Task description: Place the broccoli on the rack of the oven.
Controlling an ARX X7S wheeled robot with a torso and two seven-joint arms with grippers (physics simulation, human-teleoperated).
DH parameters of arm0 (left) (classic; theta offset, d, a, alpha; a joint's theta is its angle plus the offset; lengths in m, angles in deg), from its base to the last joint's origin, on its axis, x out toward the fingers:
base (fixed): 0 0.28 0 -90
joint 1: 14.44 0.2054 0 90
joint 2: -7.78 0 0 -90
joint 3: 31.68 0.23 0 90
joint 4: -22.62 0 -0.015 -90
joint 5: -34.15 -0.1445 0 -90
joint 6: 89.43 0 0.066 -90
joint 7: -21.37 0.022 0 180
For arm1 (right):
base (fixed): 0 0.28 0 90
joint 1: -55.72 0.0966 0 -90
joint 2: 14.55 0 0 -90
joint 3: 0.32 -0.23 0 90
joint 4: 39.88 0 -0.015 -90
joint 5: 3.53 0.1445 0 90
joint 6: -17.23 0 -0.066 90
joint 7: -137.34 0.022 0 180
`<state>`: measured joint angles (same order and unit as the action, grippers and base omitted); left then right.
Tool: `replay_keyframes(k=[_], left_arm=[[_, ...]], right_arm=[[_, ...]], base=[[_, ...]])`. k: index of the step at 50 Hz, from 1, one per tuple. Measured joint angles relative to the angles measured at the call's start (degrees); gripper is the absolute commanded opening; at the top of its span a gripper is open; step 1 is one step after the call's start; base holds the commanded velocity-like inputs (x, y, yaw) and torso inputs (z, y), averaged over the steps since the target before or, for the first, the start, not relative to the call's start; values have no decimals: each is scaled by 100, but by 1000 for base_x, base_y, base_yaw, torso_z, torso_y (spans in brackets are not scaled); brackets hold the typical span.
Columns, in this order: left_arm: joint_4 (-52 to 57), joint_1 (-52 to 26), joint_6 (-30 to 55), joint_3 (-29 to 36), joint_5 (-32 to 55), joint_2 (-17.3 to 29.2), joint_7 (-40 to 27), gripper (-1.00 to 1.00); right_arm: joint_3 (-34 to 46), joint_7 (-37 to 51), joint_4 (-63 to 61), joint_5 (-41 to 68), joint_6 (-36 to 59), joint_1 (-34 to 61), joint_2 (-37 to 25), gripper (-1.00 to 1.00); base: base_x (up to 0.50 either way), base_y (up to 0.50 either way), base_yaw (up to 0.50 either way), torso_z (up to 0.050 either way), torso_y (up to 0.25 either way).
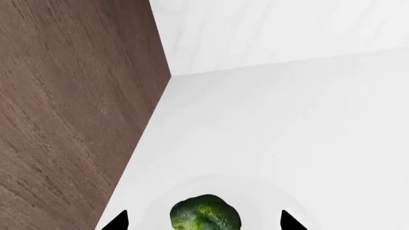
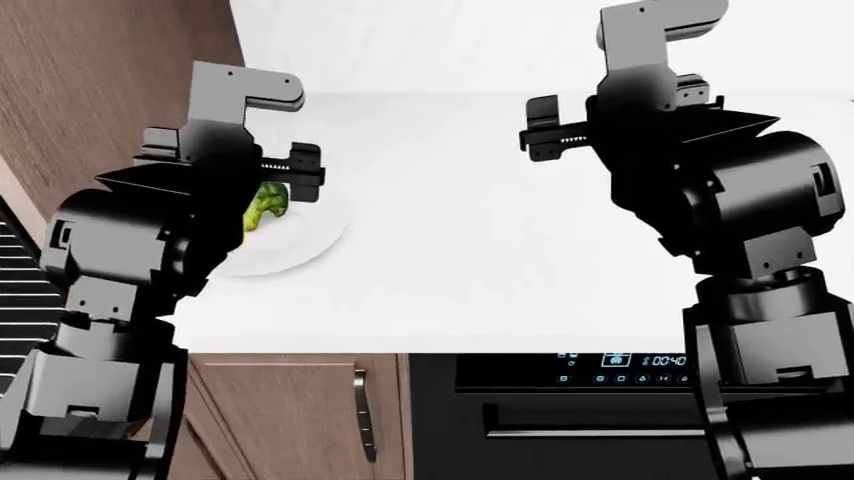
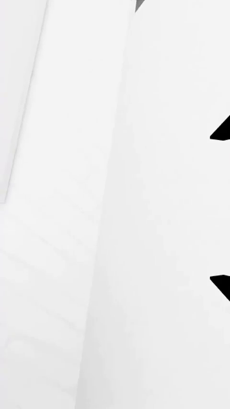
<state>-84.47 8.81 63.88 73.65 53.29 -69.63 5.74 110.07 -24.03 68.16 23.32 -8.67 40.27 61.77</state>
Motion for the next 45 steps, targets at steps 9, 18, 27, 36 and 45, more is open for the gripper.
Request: replay_keyframes(k=[9, 18, 27, 36, 45], left_arm=[[-3, 52, 35, 67, 12, 60, 31, 100], [0, 116, 29, 85, 33, 118, 59, 100], [-75, 167, -40, 151, 35, 132, 104, 100], [-155, 221, -108, 225, 35, 133, 147, 100], [-198, 268, -144, 259, 50, 129, 162, 100]], right_arm=[[6, 11, 6, 16, -12, -5, 2, 100], [30, 17, 38, 19, -34, 18, 19, 100], [66, -8, 137, 14, -115, 26, 44, 100], [58, 8, 120, 37, -116, 2, 27, 100], [49, 31, 81, 64, -97, -17, 9, 100]], base=[[0, 0, 0, 0, 0], [0, 0, 0, 0, 0], [0, 0, 0, 0, 0], [0, 0, 0, 0, 0], [0, 0, 0, 0, 0]])
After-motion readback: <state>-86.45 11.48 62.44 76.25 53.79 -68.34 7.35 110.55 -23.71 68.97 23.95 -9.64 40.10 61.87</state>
